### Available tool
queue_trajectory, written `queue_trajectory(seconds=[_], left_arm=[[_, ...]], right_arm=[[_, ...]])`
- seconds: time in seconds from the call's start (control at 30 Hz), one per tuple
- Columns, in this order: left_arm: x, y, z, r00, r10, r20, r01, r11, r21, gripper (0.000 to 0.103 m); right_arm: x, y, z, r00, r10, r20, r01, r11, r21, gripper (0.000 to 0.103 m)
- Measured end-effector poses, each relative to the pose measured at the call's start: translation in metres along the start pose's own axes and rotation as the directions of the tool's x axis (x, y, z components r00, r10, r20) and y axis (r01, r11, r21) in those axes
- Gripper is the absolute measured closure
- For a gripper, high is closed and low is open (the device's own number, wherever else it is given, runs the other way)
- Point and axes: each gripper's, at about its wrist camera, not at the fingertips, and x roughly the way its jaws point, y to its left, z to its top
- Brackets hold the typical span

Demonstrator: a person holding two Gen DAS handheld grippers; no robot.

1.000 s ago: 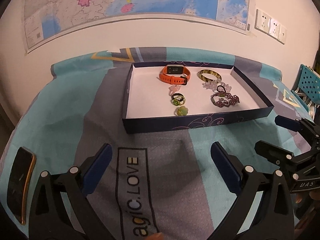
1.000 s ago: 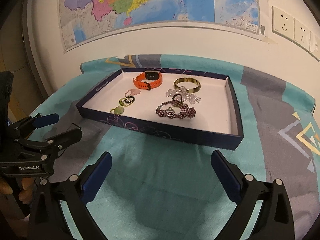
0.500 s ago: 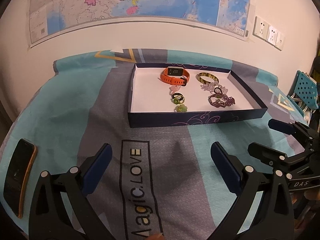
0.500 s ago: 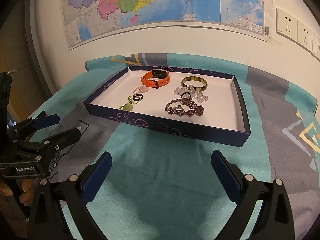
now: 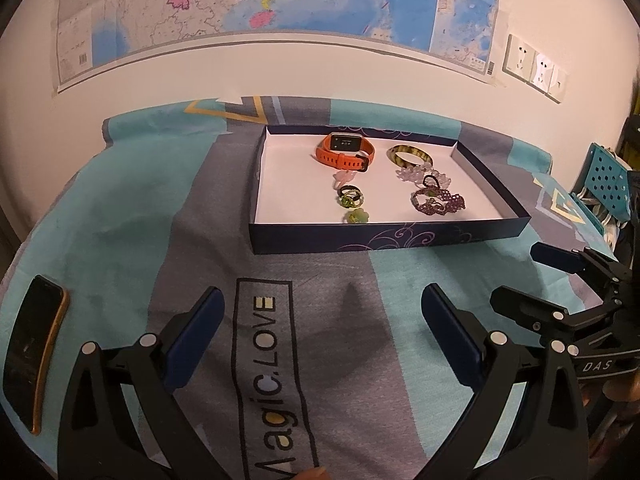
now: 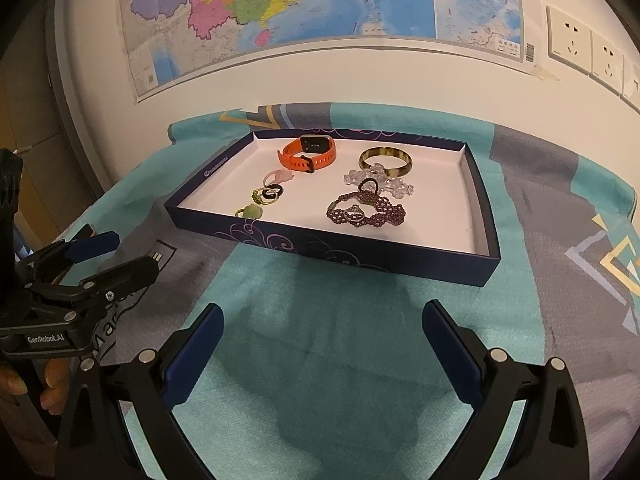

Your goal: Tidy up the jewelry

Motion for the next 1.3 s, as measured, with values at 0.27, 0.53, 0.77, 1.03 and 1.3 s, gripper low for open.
queue_trajectory(seconds=[0.27,0.53,0.77,1.03,1.3], left_arm=[[0.001,-0.002,0.001,1.0,0.002,0.0,-0.002,1.0,0.01,0.006],[0.002,0.001,0.002,1.0,0.003,-0.003,-0.003,1.0,-0.008,0.006],[0.002,-0.006,-0.002,1.0,0.01,-0.013,-0.009,1.0,0.021,0.006],[0.001,-0.008,-0.004,1.0,0.015,-0.015,-0.015,1.0,0.018,0.006],[0.0,-0.009,-0.005,0.999,0.036,-0.018,-0.035,0.999,0.018,0.006]], right_arm=[[0.002,-0.003,0.001,1.0,0.004,-0.004,-0.004,1.0,0.008,0.007],[-0.002,-0.003,0.0,1.0,-0.007,0.003,0.007,1.0,0.001,0.007],[-0.007,0.0,-0.004,1.0,-0.017,-0.001,0.017,1.0,-0.003,0.007],[-0.009,0.0,-0.009,1.0,-0.023,-0.012,0.024,1.0,0.016,0.007],[-0.011,0.002,-0.011,1.0,-0.023,-0.012,0.023,0.999,0.023,0.007]])
